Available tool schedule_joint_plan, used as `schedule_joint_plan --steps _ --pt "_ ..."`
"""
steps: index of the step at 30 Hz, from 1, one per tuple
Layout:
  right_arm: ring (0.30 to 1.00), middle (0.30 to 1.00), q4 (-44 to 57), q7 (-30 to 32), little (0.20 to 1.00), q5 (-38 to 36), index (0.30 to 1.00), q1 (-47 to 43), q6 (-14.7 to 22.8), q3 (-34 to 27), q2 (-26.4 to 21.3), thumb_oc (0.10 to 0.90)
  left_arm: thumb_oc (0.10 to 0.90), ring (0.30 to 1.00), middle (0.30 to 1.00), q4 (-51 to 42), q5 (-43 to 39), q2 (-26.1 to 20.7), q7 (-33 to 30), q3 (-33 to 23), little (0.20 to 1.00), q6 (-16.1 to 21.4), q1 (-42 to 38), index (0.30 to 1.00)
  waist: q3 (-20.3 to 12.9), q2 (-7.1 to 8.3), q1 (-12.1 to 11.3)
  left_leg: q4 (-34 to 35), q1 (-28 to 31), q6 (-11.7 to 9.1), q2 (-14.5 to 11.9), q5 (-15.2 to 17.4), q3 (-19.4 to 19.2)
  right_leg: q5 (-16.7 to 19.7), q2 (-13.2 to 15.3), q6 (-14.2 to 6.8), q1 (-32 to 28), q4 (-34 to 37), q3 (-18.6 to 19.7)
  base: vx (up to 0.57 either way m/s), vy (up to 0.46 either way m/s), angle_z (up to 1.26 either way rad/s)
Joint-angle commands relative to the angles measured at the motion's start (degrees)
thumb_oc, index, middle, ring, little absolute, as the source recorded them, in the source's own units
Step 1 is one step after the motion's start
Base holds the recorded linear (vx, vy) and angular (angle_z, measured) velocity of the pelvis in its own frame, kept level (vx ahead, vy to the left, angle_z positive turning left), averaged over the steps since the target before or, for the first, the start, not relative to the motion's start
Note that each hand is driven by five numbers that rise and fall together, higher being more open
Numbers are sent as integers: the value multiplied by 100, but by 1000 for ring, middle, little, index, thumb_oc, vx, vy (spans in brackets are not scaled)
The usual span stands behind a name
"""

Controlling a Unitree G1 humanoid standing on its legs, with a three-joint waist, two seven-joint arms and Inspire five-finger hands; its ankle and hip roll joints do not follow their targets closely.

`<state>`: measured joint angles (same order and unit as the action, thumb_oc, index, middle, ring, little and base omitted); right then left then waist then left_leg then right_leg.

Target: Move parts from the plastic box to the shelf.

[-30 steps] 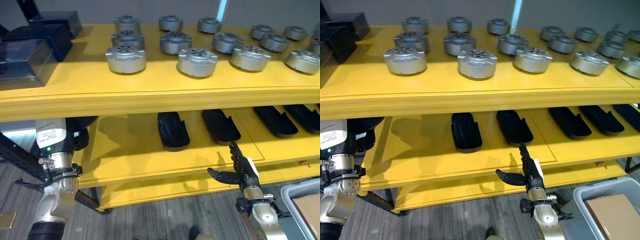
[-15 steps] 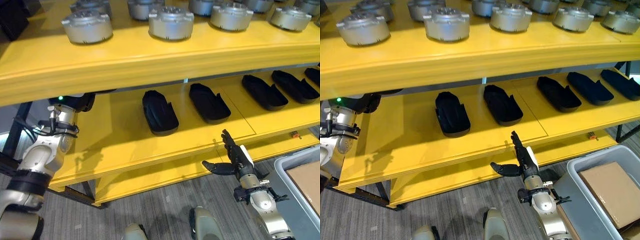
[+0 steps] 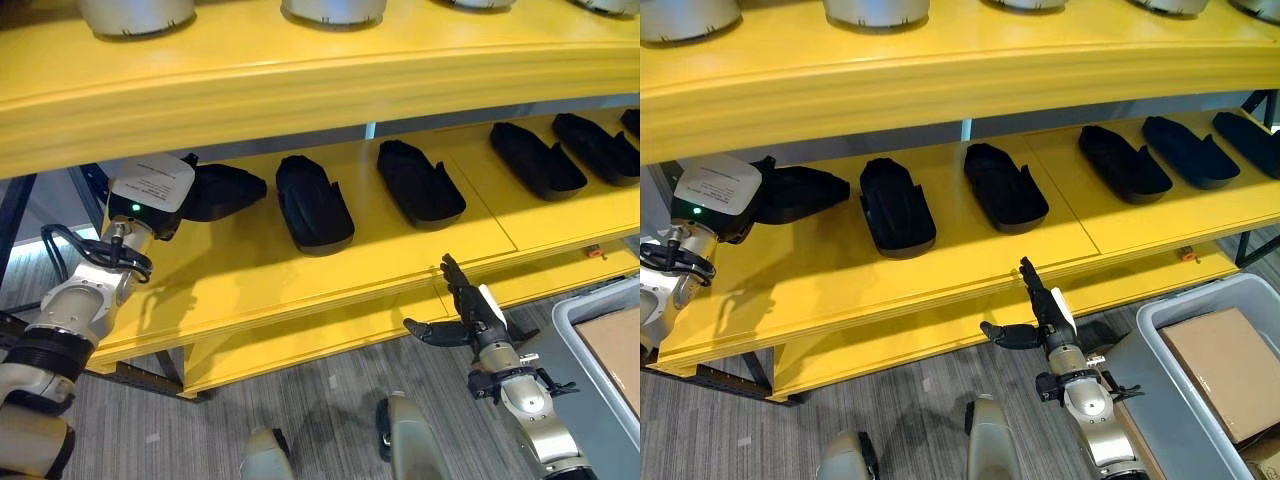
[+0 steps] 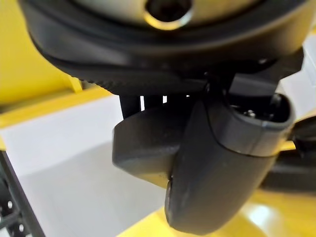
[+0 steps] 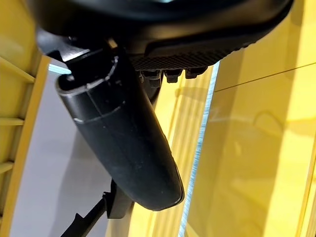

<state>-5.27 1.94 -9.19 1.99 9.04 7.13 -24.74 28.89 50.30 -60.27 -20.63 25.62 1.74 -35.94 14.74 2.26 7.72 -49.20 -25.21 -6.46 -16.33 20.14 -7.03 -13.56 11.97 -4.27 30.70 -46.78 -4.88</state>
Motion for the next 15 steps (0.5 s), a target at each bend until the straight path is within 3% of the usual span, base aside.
schedule_joint_plan --steps 1,3,15 --pt "1000 1000 490 191 1000 -41 1000 -294 592 -401 -192 900 400 300 300 49 54 -165 -235 -450 300 -339 -610 300 -422 -170 3 335 -72 99 -62 -495 412 -292 312 -294 -635 302 129 0 0 0" --pt "1000 1000 482 260 1000 -23 1000 -317 593 -384 -167 900 400 300 300 345 -236 87 -437 -803 300 -545 -463 300 -366 -129 -31 240 -209 127 -55 -479 432 -295 300 -270 -504 237 117 0 0 0" --pt "1000 1000 460 274 1000 -12 1000 -332 482 -311 -148 900 400 300 300 502 -409 234 -489 -1352 300 -848 -45 300 -283 -53 -125 161 -362 160 -18 -421 500 -337 327 -236 -444 179 81 5 2 2"
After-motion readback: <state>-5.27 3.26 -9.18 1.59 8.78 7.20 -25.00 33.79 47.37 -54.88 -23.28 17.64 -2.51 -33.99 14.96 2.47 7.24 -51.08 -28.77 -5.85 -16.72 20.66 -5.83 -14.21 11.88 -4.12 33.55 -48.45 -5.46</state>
